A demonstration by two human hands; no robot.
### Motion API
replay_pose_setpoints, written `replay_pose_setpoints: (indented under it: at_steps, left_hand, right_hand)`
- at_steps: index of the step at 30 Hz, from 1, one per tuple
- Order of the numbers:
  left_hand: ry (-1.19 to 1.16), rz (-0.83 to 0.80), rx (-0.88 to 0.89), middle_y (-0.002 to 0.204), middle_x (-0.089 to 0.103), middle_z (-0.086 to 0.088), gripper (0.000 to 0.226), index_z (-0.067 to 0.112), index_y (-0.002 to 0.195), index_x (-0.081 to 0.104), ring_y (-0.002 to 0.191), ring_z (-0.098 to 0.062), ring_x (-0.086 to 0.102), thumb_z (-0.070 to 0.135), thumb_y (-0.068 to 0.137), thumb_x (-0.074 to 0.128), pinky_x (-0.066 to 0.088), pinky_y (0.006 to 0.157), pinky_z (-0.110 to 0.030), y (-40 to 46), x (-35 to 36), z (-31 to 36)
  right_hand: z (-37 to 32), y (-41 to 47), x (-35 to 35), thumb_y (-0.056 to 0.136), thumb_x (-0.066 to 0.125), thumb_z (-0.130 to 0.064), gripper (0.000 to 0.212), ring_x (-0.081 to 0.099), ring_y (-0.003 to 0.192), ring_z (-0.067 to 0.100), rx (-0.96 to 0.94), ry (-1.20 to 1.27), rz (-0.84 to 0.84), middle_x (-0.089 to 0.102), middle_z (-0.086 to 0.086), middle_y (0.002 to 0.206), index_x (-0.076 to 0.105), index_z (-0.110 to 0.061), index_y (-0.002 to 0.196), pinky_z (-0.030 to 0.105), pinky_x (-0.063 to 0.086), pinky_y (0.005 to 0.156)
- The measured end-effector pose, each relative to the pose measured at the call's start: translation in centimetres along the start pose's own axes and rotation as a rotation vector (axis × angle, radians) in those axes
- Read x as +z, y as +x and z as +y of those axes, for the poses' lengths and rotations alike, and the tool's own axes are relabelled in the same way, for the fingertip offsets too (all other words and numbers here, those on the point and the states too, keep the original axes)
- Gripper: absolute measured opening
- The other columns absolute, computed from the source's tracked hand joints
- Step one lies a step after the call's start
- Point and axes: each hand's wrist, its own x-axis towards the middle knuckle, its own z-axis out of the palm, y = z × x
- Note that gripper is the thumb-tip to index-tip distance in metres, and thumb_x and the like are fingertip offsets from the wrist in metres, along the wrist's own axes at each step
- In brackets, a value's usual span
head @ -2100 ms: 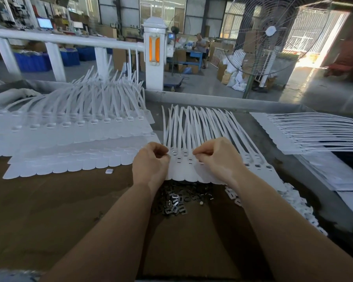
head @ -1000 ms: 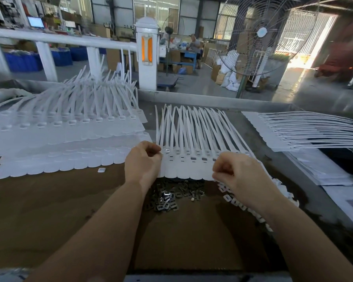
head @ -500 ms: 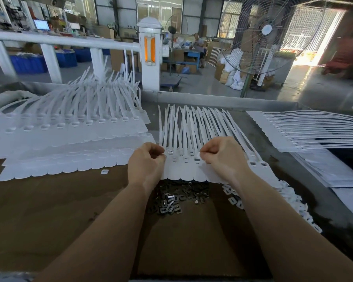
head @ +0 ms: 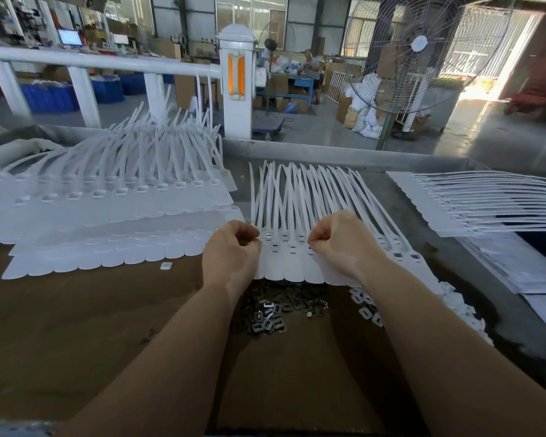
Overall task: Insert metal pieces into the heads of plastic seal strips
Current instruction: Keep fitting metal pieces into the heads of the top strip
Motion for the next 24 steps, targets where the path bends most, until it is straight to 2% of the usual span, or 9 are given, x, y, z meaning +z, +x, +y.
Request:
replay_pose_setpoints:
  at_steps: [4, 6, 8, 10, 13, 17, 20, 24]
  left_hand:
    - [0.005, -0.004, -0.002, 0.079, 0.058, 0.017, 0.011, 0.028, 0.086, 0.060, 0.077, -0.003, 0.055, 0.017, 0.086, 0.063, 0.041, 0.073, -0.020, -0.1, -0.1, 0.1]
    - [0.009, -0.008, -0.002, 0.079, 0.058, 0.018, 0.011, 0.028, 0.086, 0.060, 0.077, -0.003, 0.055, 0.017, 0.086, 0.063, 0.041, 0.074, -0.021, -0.1, -0.1, 0.1]
    - [0.015, -0.010, -0.002, 0.078, 0.057, 0.018, 0.011, 0.027, 0.087, 0.060, 0.077, -0.003, 0.055, 0.017, 0.086, 0.063, 0.041, 0.073, -0.020, -0.1, -0.1, 0.1]
    - [0.013, -0.008, -0.003, 0.077, 0.057, 0.018, 0.011, 0.027, 0.087, 0.060, 0.077, -0.005, 0.055, 0.016, 0.086, 0.063, 0.040, 0.070, -0.019, -0.1, -0.1, 0.1]
    - [0.008, -0.005, -0.007, 0.076, 0.057, 0.018, 0.011, 0.026, 0.087, 0.061, 0.078, -0.007, 0.056, 0.015, 0.086, 0.063, 0.039, 0.071, -0.020, -0.2, -0.1, 0.1]
    - [0.008, -0.003, -0.004, 0.076, 0.057, 0.019, 0.012, 0.026, 0.086, 0.060, 0.078, -0.006, 0.055, 0.015, 0.086, 0.064, 0.039, 0.073, -0.020, -0.2, -0.1, 0.1]
    - [0.004, -0.001, -0.005, 0.076, 0.057, 0.018, 0.012, 0.027, 0.086, 0.061, 0.078, -0.006, 0.056, 0.015, 0.086, 0.064, 0.039, 0.070, -0.020, -0.2, -0.1, 0.0]
    - [0.009, 0.001, -0.001, 0.077, 0.058, 0.018, 0.012, 0.027, 0.086, 0.060, 0.074, -0.001, 0.054, 0.015, 0.086, 0.064, 0.037, 0.061, -0.012, -0.2, 0.0, 0.0]
  right_hand:
    - [-0.1, -0.9, 0.8, 0.086, 0.061, -0.008, 0.014, 0.063, 0.082, 0.014, -0.055, -0.122, 0.126, 0.069, -0.003, 0.092, 0.073, -0.015, 0.087, 0.028, 0.053, 0.080]
    - [0.0, -1.2, 1.1, 0.085, 0.056, -0.001, 0.020, 0.063, 0.081, 0.018, -0.081, -0.190, 0.150, 0.070, 0.002, 0.091, 0.073, -0.012, 0.087, 0.031, 0.053, 0.077]
    - [0.3, -1.5, 1.4, 0.086, 0.051, 0.002, 0.024, 0.061, 0.085, 0.021, -0.130, -0.262, 0.148, 0.066, 0.006, 0.095, 0.071, -0.010, 0.092, 0.031, 0.052, 0.076]
    - [0.7, -1.9, 1.5, 0.090, 0.046, 0.002, 0.028, 0.055, 0.090, 0.018, -0.188, -0.331, 0.137, 0.060, 0.004, 0.099, 0.069, -0.010, 0.100, 0.025, 0.045, 0.073]
    - [1.0, -2.6, 1.5, 0.087, 0.043, 0.006, 0.034, 0.049, 0.099, 0.019, -0.259, -0.420, 0.080, 0.054, 0.003, 0.104, 0.066, -0.009, 0.107, 0.024, 0.038, 0.074]
    - [0.9, -3.0, 1.1, 0.085, 0.044, 0.004, 0.041, 0.047, 0.108, 0.017, -0.291, -0.497, 0.037, 0.053, 0.001, 0.114, 0.061, -0.013, 0.118, 0.028, 0.044, 0.084]
    - [0.8, -3.3, 1.0, 0.087, 0.044, 0.000, 0.039, 0.046, 0.107, 0.016, -0.300, -0.517, 0.024, 0.052, -0.001, 0.114, 0.060, -0.014, 0.119, 0.026, 0.044, 0.082]
    - [0.5, -3.2, 0.9, 0.084, 0.045, 0.004, 0.039, 0.046, 0.104, 0.016, -0.271, -0.518, 0.016, 0.051, -0.001, 0.110, 0.062, -0.014, 0.115, 0.023, 0.042, 0.076]
